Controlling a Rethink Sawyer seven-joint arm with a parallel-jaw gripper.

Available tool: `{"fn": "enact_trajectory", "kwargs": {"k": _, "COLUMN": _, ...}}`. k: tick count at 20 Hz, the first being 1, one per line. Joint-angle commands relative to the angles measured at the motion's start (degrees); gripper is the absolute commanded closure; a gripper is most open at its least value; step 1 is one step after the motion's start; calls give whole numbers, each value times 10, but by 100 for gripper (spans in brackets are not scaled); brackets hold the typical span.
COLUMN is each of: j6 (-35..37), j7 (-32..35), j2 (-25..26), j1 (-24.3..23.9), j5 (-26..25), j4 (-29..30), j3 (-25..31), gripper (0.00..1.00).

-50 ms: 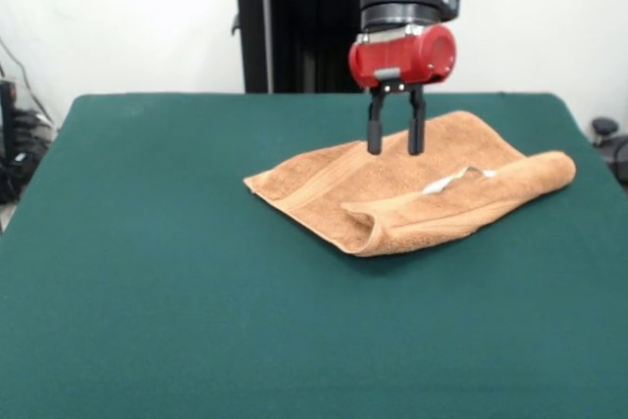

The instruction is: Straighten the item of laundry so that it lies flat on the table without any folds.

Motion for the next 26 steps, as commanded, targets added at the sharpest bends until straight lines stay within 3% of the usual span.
{"fn": "enact_trajectory", "kwargs": {"k": 1, "j6": 9, "j7": 191, "j2": 54, "j1": -1, "j5": -14, "j4": 33, "j3": 75, "gripper": 0}}
{"fn": "enact_trajectory", "kwargs": {"k": 5, "j6": 20, "j7": 155, "j2": 80, "j1": 15, "j5": 9, "j4": -5, "j3": 33, "gripper": 0}}
{"fn": "enact_trajectory", "kwargs": {"k": 10, "j6": 51, "j7": 125, "j2": 81, "j1": 66, "j5": 92, "j4": -22, "j3": -31, "gripper": 0}}
{"fn": "enact_trajectory", "kwargs": {"k": 15, "j6": 121, "j7": 73, "j2": 65, "j1": 146, "j5": 209, "j4": -31, "j3": -106, "gripper": 0}}
{"fn": "enact_trajectory", "kwargs": {"k": 21, "j6": 104, "j7": 76, "j2": 94, "j1": 168, "j5": 237, "j4": -82, "j3": -112, "gripper": 0}}
{"fn": "enact_trajectory", "kwargs": {"k": 26, "j6": 69, "j7": 113, "j2": 88, "j1": 160, "j5": 209, "j4": -89, "j3": -91, "gripper": 0}}
